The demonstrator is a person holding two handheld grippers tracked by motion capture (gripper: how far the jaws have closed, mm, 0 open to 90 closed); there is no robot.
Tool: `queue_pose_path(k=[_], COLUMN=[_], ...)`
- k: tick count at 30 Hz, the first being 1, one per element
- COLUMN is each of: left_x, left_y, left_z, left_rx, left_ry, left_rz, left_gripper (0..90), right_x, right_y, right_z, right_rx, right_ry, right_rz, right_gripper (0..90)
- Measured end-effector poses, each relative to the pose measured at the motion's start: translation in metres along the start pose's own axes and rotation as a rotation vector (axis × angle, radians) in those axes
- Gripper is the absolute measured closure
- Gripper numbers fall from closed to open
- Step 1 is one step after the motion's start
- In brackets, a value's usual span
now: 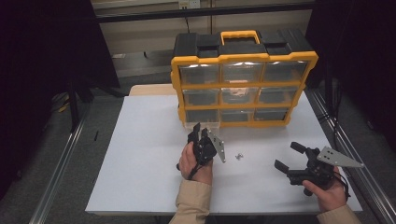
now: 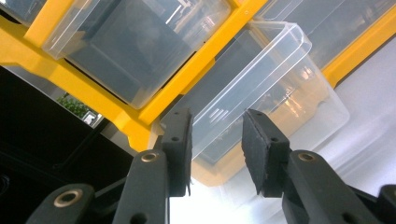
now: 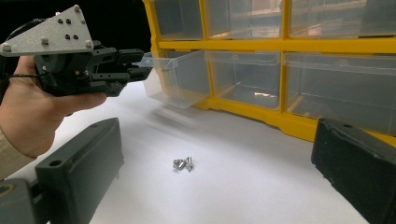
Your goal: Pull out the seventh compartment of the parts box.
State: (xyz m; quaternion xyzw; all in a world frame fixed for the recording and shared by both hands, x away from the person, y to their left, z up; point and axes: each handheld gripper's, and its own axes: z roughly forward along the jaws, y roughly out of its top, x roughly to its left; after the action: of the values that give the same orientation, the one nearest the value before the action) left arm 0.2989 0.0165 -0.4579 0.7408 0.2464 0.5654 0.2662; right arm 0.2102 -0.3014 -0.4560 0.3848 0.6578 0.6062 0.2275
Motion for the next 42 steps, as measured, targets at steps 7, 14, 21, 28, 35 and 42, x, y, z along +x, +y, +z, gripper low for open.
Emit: queue_pose_path(k=[7, 14, 21, 28, 35, 42], left_x=[-0.002, -0.001, -0.002, -0.001, -0.002, -0.001], left_y=[0.000, 0.000, 0.000, -0.001, -0.002, -0.002], left_z=[-0.005, -0.007, -0.007, -0.008, -0.011, -0.013], left_rx=[0.002, 0.005, 0.005, 0.006, 0.002, 0.005], left_ry=[0.001, 0.003, 0.000, -0.001, 0.004, 0.000], left_rz=[-0.010, -0.005, -0.010, -0.014, -0.011, -0.010], left_gripper=[63.4, 63.0, 62.9, 62.9, 62.8, 62.8], right_x=[0.000, 0.001, 0.001, 0.001, 0.001, 0.002], right_y=[0.000, 0.000, 0.000, 0.000, 0.001, 0.001], right_z=[0.000, 0.000, 0.000, 0.000, 0.000, 0.000], right_rx=[0.003, -0.001, -0.001, -0.001, -0.001, -0.002], right_ry=[0.002, -0.001, 0.004, -0.001, 0.003, 0.002], right_rz=[-0.007, -0.012, -0.011, -0.010, -0.010, -0.011], right_gripper=[1.8, 1.8, 1.8, 1.8, 1.8, 1.8])
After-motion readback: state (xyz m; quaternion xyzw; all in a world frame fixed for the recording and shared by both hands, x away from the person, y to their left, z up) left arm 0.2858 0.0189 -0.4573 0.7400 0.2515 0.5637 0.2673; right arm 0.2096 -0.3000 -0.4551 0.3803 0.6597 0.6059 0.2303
